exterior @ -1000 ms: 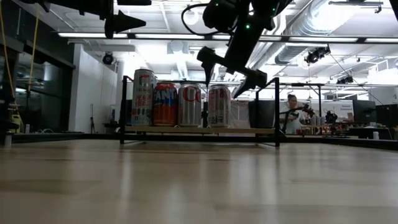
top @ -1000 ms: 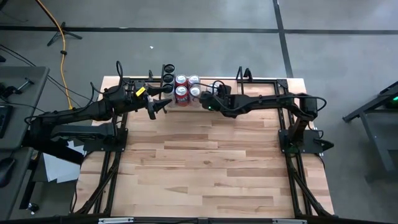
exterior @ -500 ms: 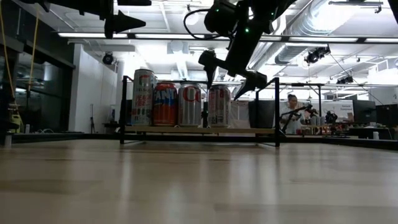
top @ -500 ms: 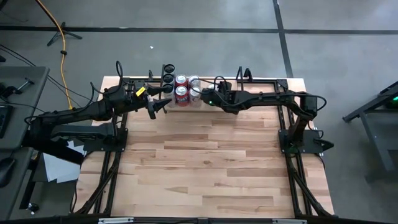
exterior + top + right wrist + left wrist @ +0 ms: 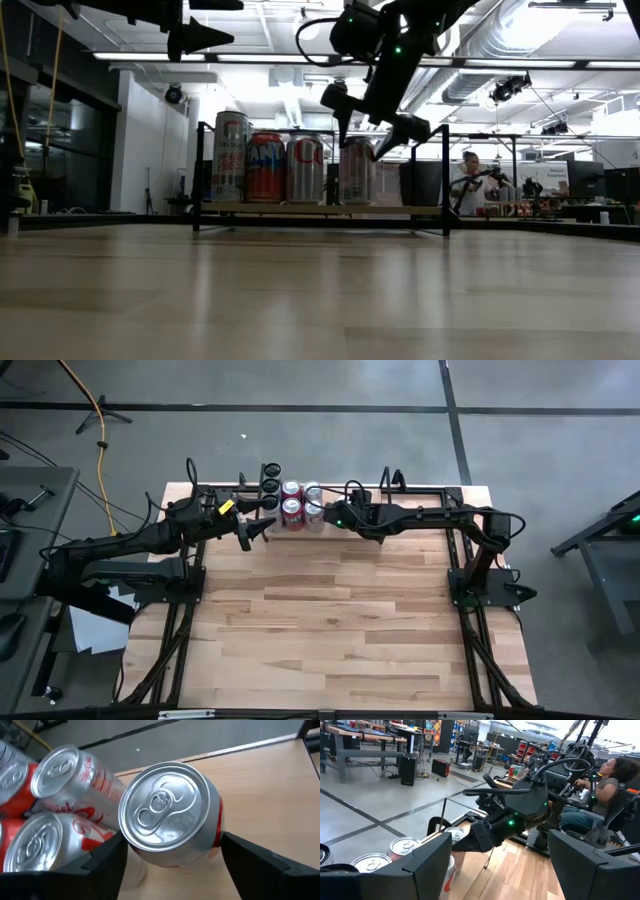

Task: Place canned beverage on shelf
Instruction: Put the silver soda can aligned with the other silver soda can on the shelf

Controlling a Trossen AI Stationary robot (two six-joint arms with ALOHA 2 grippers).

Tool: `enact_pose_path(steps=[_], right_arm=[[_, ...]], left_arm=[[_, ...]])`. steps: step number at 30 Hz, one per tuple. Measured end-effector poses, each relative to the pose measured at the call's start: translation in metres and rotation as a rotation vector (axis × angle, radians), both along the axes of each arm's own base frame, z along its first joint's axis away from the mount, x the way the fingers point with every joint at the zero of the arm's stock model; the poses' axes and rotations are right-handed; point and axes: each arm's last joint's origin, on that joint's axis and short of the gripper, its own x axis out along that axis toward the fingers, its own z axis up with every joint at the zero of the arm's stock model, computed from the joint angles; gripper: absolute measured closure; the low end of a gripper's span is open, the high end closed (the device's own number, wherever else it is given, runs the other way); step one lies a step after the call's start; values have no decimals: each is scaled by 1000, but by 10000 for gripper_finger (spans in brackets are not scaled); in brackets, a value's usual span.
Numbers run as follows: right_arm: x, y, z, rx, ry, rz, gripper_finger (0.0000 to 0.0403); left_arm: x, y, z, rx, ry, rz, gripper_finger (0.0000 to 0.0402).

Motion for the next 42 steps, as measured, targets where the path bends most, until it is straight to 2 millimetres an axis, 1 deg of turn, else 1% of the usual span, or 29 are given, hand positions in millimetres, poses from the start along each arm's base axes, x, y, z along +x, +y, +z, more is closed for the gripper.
enact_pose_path(steps=[6, 10, 16, 21, 27, 34, 39, 42], right_arm=[[-1, -1, 2, -30, 132, 176, 123], [-1, -5, 3, -31, 182, 269, 125], [-5, -11, 6, -25, 221, 347, 125], [-16, -17, 13, -27, 265, 370, 126], [-20, -28, 16, 17, 235, 436, 126], [-21, -38, 17, 105, 151, 577, 127], [-29, -46, 13, 186, 147, 545, 128], [-31, -49, 12, 199, 145, 530, 128]], left_arm=[[0, 0, 0, 0, 0, 1, 117], [0, 0, 0, -1, 1, 1, 117], [0, 0, -1, -20, 3, 1, 117], [0, 0, -1, -21, 7, 2, 117], [0, 0, -1, -21, 7, 2, 117], [0, 0, -1, -21, 7, 2, 117], [0, 0, -1, -20, 6, 1, 117], [0, 0, -1, -20, 7, 2, 117]])
